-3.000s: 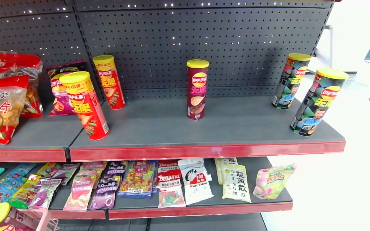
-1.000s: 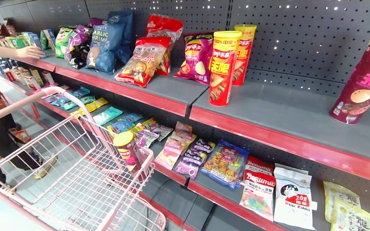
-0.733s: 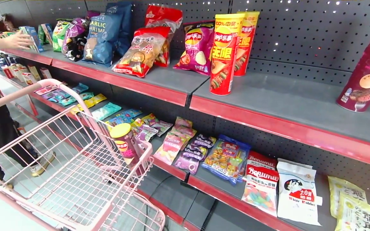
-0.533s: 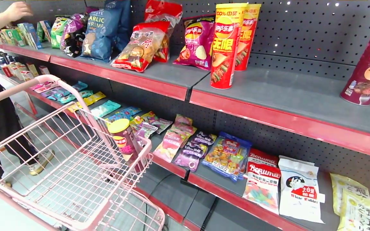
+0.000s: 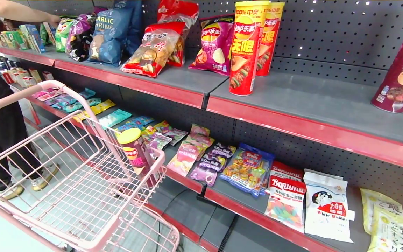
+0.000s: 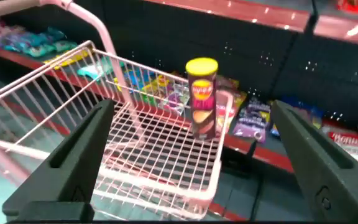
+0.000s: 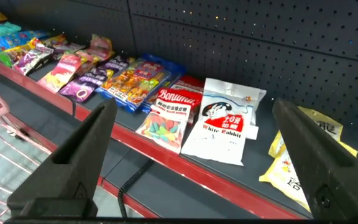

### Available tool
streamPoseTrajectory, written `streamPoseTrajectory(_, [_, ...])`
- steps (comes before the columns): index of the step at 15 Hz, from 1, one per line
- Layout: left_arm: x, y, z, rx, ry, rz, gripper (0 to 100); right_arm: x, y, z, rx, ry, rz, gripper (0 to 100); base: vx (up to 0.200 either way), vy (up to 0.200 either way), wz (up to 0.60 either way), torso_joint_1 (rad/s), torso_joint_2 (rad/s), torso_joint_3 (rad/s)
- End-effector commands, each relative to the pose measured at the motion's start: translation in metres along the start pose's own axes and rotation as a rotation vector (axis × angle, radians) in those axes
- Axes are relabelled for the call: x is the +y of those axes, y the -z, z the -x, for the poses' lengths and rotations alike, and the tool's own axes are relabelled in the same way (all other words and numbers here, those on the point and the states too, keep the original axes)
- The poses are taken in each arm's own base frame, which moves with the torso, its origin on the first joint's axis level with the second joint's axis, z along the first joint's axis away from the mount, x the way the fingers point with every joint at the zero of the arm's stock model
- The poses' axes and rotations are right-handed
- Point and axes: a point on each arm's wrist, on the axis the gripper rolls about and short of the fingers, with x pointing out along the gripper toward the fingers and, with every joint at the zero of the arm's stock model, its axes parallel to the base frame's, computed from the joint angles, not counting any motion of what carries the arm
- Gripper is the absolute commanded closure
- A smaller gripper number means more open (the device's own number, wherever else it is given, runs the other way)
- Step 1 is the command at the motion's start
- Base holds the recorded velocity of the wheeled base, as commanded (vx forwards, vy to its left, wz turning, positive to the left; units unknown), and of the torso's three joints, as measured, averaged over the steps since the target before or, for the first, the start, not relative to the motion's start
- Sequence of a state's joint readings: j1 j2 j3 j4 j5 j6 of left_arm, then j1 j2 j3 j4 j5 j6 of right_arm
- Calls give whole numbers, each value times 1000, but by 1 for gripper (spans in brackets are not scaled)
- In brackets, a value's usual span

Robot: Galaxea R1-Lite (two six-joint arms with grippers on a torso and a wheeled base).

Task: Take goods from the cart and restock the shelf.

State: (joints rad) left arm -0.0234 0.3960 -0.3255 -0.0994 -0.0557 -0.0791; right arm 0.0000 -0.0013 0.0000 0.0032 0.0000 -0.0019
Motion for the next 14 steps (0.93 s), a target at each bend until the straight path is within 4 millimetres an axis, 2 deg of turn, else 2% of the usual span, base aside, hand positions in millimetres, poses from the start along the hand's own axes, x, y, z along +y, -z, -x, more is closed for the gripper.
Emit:
streamPoseTrajectory(1, [18,-27,-164,178,-77,105,0,0,0,0,1,-2,3,0,0,0,0,0,0,0])
streamPoseTrajectory(2, [26,-12,-196,194,-85,105,0,0,0,0,1,-2,3,0,0,0,0,0,0,0])
streamPoseTrajectory(3, [30,2,-218,219,-64,105,0,0,0,0,1,-2,3,0,0,0,0,0,0,0])
streamPoseTrajectory(5, [28,28,-239,306,66,110,0,0,0,0,1,-2,4,0,0,0,0,0,0,0])
streamPoseTrajectory(7, [29,51,-252,391,101,61,0,0,0,0,1,-2,4,0,0,0,0,0,0,0])
streamPoseTrajectory(11, [16,68,-263,451,198,44,0,0,0,0,1,-2,4,0,0,0,0,0,0,0])
streamPoseTrajectory(14, [15,83,-272,464,212,32,0,0,0,0,1,-2,4,0,0,0,0,0,0,0])
